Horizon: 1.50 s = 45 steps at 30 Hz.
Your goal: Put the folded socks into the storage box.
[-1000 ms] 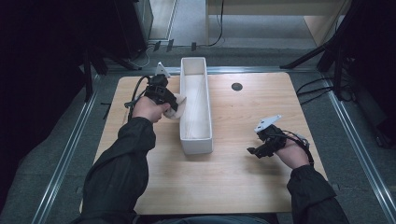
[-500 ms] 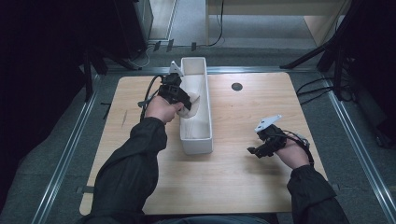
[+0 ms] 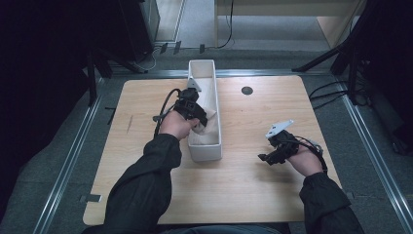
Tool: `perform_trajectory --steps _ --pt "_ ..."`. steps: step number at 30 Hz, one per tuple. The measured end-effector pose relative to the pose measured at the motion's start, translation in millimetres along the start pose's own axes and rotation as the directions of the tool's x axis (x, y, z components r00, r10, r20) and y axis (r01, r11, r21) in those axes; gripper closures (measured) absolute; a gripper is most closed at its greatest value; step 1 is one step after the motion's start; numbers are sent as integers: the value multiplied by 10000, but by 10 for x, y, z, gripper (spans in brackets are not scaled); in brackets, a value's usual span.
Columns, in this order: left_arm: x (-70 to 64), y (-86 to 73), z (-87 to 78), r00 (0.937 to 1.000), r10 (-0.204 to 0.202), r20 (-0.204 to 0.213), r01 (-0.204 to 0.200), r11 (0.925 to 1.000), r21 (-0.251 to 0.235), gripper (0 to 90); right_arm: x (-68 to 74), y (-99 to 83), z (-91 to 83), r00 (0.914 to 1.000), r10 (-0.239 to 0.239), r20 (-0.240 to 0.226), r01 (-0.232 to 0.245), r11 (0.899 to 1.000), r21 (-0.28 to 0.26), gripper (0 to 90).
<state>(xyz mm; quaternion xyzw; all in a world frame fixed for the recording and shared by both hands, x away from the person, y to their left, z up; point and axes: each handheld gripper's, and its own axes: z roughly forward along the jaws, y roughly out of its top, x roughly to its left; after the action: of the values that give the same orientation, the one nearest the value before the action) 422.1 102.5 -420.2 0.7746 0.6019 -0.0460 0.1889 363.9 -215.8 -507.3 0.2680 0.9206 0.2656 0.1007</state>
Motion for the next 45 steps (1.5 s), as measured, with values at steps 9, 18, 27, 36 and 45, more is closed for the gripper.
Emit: perform_trajectory --steps 9,18,27,36,45 --pt "-46 -129 113 9999 102 -76 -101 9998 165 641 13 2 3 10000 10 9 -11 10000 91 213" --pt "-107 -240 233 9992 233 -334 -215 9983 550 635 14 2 5 10000 7 -7 -7 9999 105 213" --pt "-153 -292 263 9942 342 -1015 -289 9982 532 615 14 6 10 10000 -57 -26 58 9999 100 213" --pt "-154 -297 285 9953 394 -882 -343 9977 584 534 22 12 12 10000 -58 -41 59 9999 126 213" --pt "-170 -307 238 9961 576 -666 -545 9974 465 423 40 18 21 9997 -258 34 257 9994 237 212"
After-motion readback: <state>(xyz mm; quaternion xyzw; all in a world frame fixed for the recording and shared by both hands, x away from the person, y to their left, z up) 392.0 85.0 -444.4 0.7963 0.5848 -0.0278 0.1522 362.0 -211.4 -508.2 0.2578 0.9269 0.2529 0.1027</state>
